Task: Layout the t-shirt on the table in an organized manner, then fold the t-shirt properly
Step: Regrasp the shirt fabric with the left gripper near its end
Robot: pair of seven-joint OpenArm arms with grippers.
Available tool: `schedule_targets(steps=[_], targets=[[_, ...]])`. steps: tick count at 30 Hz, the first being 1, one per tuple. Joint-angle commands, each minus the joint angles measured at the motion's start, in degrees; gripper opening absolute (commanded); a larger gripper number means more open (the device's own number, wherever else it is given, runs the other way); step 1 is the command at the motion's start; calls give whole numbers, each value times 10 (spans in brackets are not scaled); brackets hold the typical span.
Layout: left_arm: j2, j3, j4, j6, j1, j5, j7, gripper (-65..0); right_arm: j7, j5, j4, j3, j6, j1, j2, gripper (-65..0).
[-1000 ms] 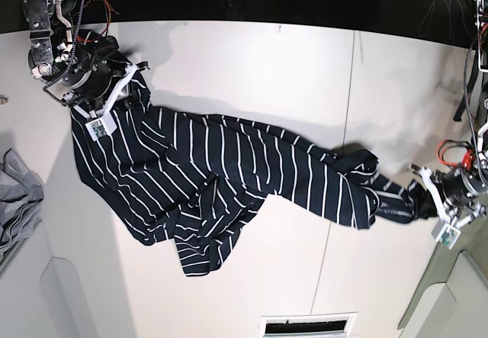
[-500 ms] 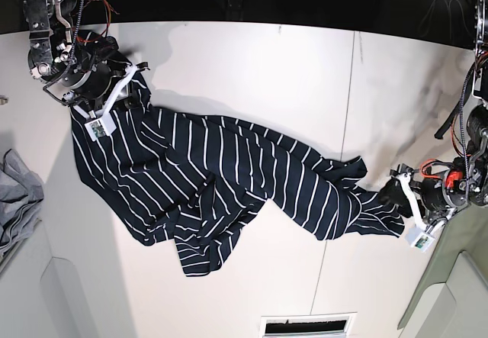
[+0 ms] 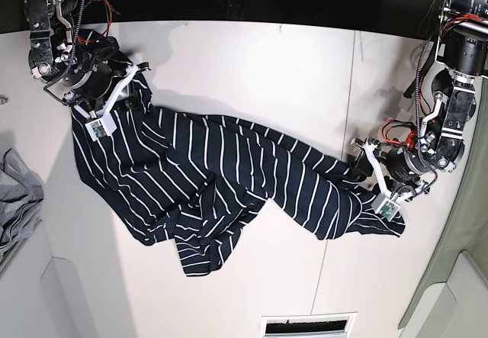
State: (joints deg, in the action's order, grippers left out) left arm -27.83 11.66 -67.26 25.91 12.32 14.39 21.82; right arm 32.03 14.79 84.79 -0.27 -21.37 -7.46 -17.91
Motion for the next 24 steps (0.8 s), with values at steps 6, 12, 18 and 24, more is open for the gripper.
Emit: schedule_targets(steps=[6,12,18,24], targets=[[4,21,2,9,9,-19,-11,-253,12,-4,3,1,2,1,-3,-535],[3,77,2,-27,9,-64,-32,-417,12,-4,3,1,1,1,-3,-535],[-19,78,-5,-84,20,-90,16,-650,12,-5,3,1,2,1,-3,-535],[-104,78,-135,-4,0,25,127,-650,9,-23,3,1,2,2,-3,-535]])
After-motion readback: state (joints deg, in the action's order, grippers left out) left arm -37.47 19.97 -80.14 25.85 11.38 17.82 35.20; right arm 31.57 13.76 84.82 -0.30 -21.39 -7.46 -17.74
